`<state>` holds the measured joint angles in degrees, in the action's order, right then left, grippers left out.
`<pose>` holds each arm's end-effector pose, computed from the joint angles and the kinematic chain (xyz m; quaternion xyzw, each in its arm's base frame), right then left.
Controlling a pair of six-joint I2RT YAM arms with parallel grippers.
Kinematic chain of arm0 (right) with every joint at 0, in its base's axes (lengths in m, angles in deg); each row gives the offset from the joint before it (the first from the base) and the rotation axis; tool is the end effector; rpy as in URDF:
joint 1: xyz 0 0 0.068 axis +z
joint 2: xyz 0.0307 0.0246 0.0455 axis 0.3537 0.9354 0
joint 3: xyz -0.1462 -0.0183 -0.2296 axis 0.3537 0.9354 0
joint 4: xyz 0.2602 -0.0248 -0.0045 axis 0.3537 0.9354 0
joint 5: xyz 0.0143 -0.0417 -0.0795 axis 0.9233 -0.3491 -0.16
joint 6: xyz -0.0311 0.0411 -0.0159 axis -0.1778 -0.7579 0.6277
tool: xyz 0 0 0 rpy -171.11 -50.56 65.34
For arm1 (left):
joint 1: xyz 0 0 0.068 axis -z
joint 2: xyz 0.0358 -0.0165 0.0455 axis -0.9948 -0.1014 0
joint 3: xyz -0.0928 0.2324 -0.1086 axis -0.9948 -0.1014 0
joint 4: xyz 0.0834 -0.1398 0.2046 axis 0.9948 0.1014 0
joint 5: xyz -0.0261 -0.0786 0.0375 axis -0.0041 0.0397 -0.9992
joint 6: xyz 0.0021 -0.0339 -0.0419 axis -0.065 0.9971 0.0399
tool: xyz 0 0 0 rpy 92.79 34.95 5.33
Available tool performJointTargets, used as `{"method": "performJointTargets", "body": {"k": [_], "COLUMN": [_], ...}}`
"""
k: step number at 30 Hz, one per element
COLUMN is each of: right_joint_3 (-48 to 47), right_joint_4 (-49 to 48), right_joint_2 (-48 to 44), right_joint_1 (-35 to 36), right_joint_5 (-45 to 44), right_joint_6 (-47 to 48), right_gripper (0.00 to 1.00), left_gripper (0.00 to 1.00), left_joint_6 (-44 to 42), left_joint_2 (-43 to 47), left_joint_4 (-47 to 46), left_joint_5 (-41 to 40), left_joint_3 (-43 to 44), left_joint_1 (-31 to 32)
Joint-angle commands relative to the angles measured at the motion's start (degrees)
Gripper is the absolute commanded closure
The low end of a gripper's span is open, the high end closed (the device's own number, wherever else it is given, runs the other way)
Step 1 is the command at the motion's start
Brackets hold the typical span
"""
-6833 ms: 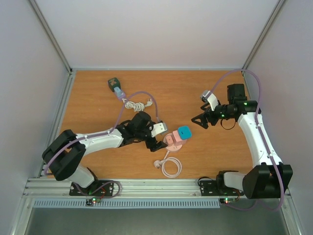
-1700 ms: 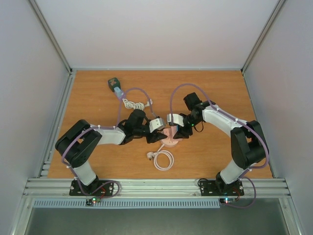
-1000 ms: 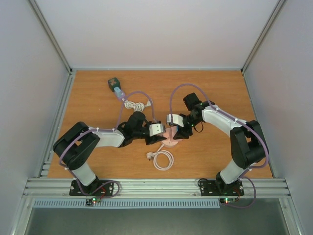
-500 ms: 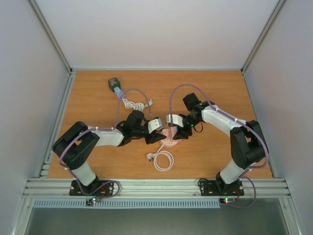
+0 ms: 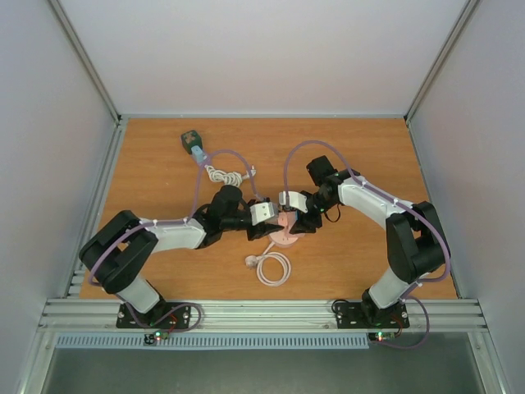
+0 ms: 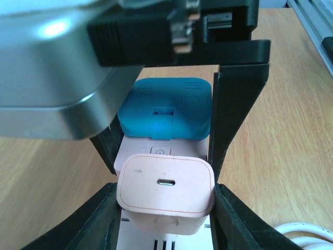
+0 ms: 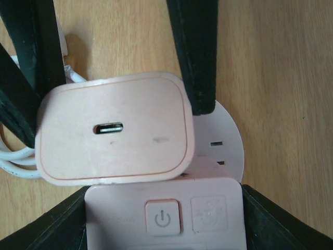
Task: Pull the plug off the socket
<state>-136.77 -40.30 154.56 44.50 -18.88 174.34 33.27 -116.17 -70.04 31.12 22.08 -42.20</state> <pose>0.2686 0.1387 0.1940 -0.8132 0.5030 0.1681 0.2396 0.2213 -0.2253 0.1695 0.5583 0.6115 -0.3274 0.4552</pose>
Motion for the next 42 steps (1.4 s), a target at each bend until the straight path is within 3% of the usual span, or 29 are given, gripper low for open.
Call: {"method": "performJointTargets", "body": {"k": [1,9,18,22,27,32,37,42], "right_joint_3": [1.53,1.49,-0.22,-1.33,-2.78,-3.84,-5.31,-6.82], "right_joint_4": [-0.87,-0.88,-0.2,0.14,0.88,1.16,1.74,2.26], "right_joint_2": [2.03,1.85,1.94,1.61,1.41,1.55,1.59,1.16], "right_joint_1": [0.14,0.15,0.17,0.2,0.42,0.63,0.94,1.59], "right_joint_5": [-5.05,-4.96,-4.15,-3.66,-3.3,-3.03,-2.2,-1.6], "right_joint_6": [-0.35,-0.54,-1.33,-1.74,-2.17,-2.51,-3.21,-3.6], "right_gripper": [0.73,0.72,0.67,0.59,0.42,0.26,0.19,0.13], "left_gripper": [0.75,0.76,0.76,0.76,0.76,0.74,0.73,0.72], "left_joint_6": [-2.62,2.18,-1.84,0.3,2.22,1.34,0.33,0.0], "left_joint_2": [1.33,6.94,13.11,12.69,11.62,7.73,0.56,-11.43], "left_joint_4": [-6.06,2.98,23.73,28.04,35.38,46.01,53.88,60.82], "left_joint_5": [0.76,3.4,3.99,4.11,3.86,0.8,-5.18,-14.6], "left_joint_3": [-0.37,-3.05,0.8,3.71,8.7,16.06,25.9,38.89], "left_joint_1": [0.33,-4.79,-16.66,-23.55,-32.11,-41.74,-50.25,-54.72]}}
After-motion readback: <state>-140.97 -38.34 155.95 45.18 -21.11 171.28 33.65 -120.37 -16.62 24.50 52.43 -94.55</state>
